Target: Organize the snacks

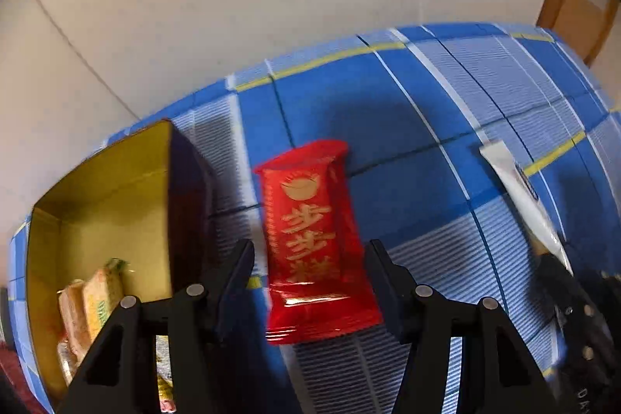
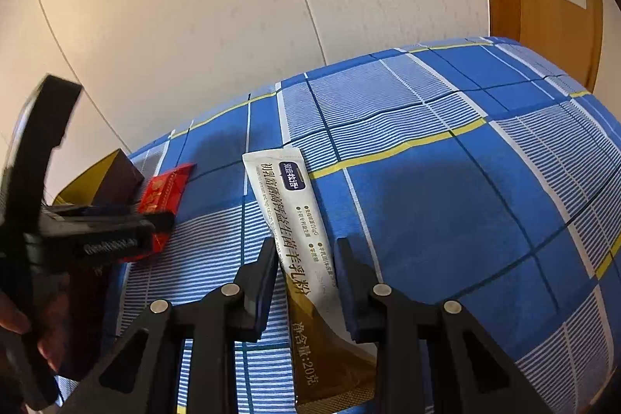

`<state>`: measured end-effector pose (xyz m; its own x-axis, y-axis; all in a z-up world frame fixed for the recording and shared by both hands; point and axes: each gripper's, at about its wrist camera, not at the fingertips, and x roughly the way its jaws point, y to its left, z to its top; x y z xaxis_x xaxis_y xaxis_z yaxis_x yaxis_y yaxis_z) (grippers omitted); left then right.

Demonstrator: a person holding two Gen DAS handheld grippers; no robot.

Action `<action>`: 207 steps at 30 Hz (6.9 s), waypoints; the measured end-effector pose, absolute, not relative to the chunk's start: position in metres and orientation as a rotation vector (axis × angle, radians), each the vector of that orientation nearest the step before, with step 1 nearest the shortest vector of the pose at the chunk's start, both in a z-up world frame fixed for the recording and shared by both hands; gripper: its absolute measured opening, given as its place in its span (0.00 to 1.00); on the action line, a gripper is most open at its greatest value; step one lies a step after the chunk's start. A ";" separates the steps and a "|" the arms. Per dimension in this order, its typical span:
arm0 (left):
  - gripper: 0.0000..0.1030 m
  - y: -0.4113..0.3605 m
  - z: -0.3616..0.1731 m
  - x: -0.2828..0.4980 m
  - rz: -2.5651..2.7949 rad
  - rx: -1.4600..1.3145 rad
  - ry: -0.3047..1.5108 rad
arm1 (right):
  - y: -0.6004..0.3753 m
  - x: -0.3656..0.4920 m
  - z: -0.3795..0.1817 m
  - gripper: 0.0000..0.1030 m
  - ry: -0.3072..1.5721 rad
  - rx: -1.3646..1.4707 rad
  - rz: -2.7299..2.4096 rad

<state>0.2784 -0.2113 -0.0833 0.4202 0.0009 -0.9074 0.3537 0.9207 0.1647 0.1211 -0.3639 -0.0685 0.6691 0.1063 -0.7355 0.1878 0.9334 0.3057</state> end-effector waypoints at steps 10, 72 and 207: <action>0.37 -0.193 -0.080 0.263 -0.256 0.253 1.061 | -0.365 0.122 -0.068 0.29 0.833 0.384 -0.056; 0.43 0.044 -0.035 0.120 0.079 0.004 0.900 | -0.267 0.075 -0.038 0.29 0.708 0.262 0.153; 1.00 0.074 0.035 -0.002 0.197 0.003 0.758 | -0.105 -0.028 0.048 0.42 0.667 0.049 0.260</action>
<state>-0.0022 0.0739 0.0349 0.7088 0.1786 -0.6824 -0.1767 0.9815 0.0734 -0.0281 -0.1047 0.0483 0.7549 0.2535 -0.6048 -0.2225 0.9666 0.1274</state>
